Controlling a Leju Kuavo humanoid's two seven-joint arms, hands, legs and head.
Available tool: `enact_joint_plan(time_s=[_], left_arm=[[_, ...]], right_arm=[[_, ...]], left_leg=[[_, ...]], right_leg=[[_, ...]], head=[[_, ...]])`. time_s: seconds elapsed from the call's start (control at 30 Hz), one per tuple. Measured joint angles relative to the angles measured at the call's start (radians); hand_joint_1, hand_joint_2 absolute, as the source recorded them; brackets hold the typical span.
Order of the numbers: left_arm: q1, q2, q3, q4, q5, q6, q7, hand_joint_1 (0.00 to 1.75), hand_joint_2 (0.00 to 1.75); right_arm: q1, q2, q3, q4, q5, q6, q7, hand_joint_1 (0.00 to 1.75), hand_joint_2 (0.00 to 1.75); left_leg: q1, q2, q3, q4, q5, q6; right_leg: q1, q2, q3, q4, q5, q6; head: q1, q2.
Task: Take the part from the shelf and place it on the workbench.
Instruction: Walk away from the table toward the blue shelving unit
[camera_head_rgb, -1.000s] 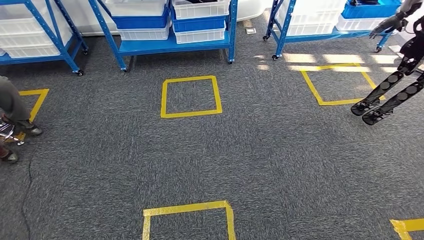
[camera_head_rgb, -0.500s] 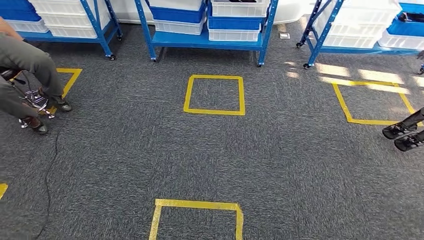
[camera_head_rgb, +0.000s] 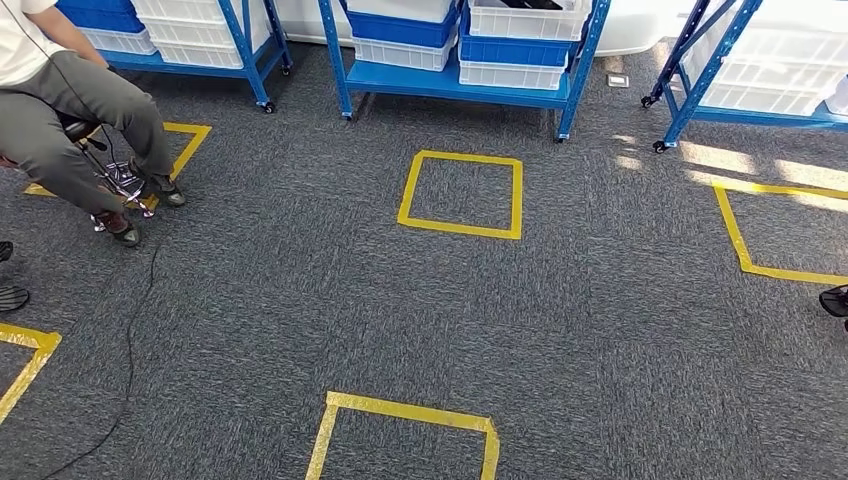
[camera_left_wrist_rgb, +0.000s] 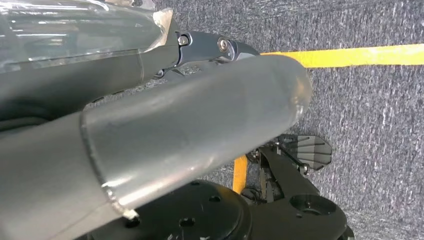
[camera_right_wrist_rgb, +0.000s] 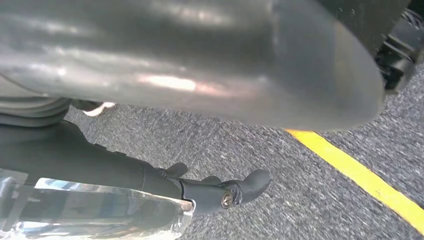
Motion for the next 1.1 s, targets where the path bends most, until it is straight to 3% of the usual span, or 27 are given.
enact_joint_plan(time_s=[0.2, 0.33, 0.47, 0.53, 0.6, 0.63, 0.67, 0.73, 0.77, 0.8, 0.83, 0.9, 0.97, 1.03, 1.1], left_arm=[[0.000, 0.002, 0.004, 0.000, 0.000, -0.011, -0.031, 0.00, 0.00], [-0.001, 0.003, 0.008, 0.000, 0.000, -0.010, -0.038, 0.00, 0.00], [0.000, 0.004, 0.009, 0.000, -0.001, -0.010, -0.038, 0.00, 0.00], [0.000, 0.004, 0.009, 0.000, -0.001, -0.010, -0.037, 0.00, 0.00], [0.001, 0.005, 0.009, 0.000, -0.002, -0.011, -0.037, 0.00, 0.00], [0.002, 0.005, 0.009, 0.000, -0.002, -0.011, -0.037, 0.00, 0.00], [0.003, 0.005, 0.009, 0.000, -0.002, -0.012, -0.036, 0.00, 0.00], [0.006, 0.005, 0.009, 0.000, -0.002, -0.013, -0.035, 0.00, 0.00], [0.006, 0.005, 0.009, 0.000, -0.003, -0.013, -0.034, 0.00, 0.00], [0.005, 0.006, 0.009, 0.000, -0.003, -0.013, -0.032, 0.00, 0.00], [0.004, 0.007, 0.009, 0.000, -0.003, -0.012, -0.032, 0.00, 0.00], [0.002, 0.008, 0.009, 0.000, -0.004, -0.010, -0.031, 0.00, 0.00], [0.001, 0.010, 0.009, 0.000, -0.006, -0.008, -0.030, 0.00, 0.00], [0.000, 0.010, 0.009, 0.000, -0.009, -0.007, -0.030, 0.00, 0.00], [0.000, 0.010, 0.009, 0.000, -0.012, -0.007, -0.030, 0.00, 0.00]], right_arm=[[-0.001, 0.001, 0.006, 0.000, -0.005, -0.001, 0.000, 0.00, 0.00], [-0.001, 0.004, 0.008, 0.000, -0.009, -0.005, 0.002, 0.00, 0.00], [-0.001, 0.005, 0.008, 0.000, -0.015, -0.013, 0.003, 0.00, 0.00], [-0.004, 0.004, 0.008, 0.000, -0.015, -0.013, 0.004, 0.00, 0.00], [-0.003, 0.003, 0.008, 0.000, -0.015, -0.013, 0.004, 0.00, 0.00], [-0.001, 0.002, 0.008, 0.000, -0.015, -0.013, 0.004, 0.00, 0.00], [0.001, 0.001, 0.008, 0.000, -0.015, -0.013, 0.004, 0.00, 0.00], [0.004, -0.002, 0.008, 0.000, -0.015, -0.013, 0.004, 0.00, 0.00], [0.004, -0.003, 0.008, 0.000, -0.015, -0.014, 0.004, 0.00, 0.00], [0.004, -0.003, 0.008, 0.001, -0.015, -0.013, 0.004, 0.00, 0.00], [0.004, -0.002, 0.008, 0.002, -0.015, -0.013, 0.004, 0.00, 0.00], [0.005, -0.001, 0.008, 0.003, -0.016, -0.013, 0.005, 0.00, 0.00], [0.007, 0.000, 0.008, 0.003, -0.016, -0.013, 0.005, 0.00, 0.00], [0.007, 0.001, 0.008, 0.003, -0.016, -0.013, 0.004, 0.00, 0.00], [0.006, 0.001, 0.008, 0.003, -0.017, -0.013, 0.004, 0.00, 0.00]], left_leg=[[0.001, 0.001, 0.002, -0.002, -0.003, 0.004], [-0.001, 0.002, -0.001, -0.001, -0.009, 0.013], [0.001, 0.001, 0.019, -0.038, -0.010, 0.020], [0.005, 0.002, 0.034, -0.045, -0.011, 0.018], [0.005, 0.003, 0.037, -0.044, -0.015, 0.015], [0.006, 0.003, 0.039, -0.043, -0.017, 0.011], [0.007, 0.001, 0.043, -0.042, -0.020, 0.007], [0.013, -0.002, 0.056, -0.039, -0.030, -0.008], [0.014, -0.004, 0.063, -0.036, -0.037, -0.018], [0.015, -0.005, 0.068, -0.030, -0.044, -0.028], [0.014, -0.005, 0.069, -0.025, -0.051, -0.036], [0.015, -0.006, 0.070, -0.015, -0.060, -0.045], [0.018, 0.003, 0.058, 0.017, -0.061, -0.050], [0.018, 0.024, -0.009, 0.127, -0.067, -0.055], [0.017, 0.037, -0.113, 0.264, -0.108, -0.057]], right_leg=[[0.000, 0.000, 0.002, 0.000, -0.001, -0.001], [-0.002, 0.000, 0.002, -0.006, -0.001, 0.000], [0.005, -0.001, 0.004, 0.030, 0.009, 0.015], [0.003, -0.001, -0.037, 0.111, -0.040, 0.010], [0.000, -0.001, -0.100, 0.231, -0.096, 0.007], [-0.003, -0.001, -0.121, 0.265, -0.107, 0.011], [-0.006, -0.001, -0.123, 0.262, -0.100, 0.021], [-0.016, 0.000, -0.077, 0.148, -0.038, 0.051], [-0.019, 0.003, -0.049, 0.083, -0.012, 0.061], [-0.017, 0.006, -0.029, 0.033, -0.003, 0.057], [-0.016, 0.008, -0.017, 0.009, -0.001, 0.043], [-0.013, 0.007, -0.012, 0.010, -0.013, 0.009], [-0.014, 0.003, 0.003, 0.011, -0.013, -0.005], [-0.012, -0.001, 0.020, 0.009, -0.024, -0.019], [-0.006, -0.004, 0.036, 0.008, -0.041, -0.032]], head=[[0.000, 0.000], [0.000, 0.000], [0.002, 0.000], [0.005, 0.000], [0.007, 0.000], [0.008, 0.000], [0.009, 0.000], [0.009, 0.000], [0.010, 0.000], [0.013, 0.000], [0.013, 0.000], [0.008, 0.000], [0.000, 0.000], [-0.002, 0.000], [-0.003, 0.000]])
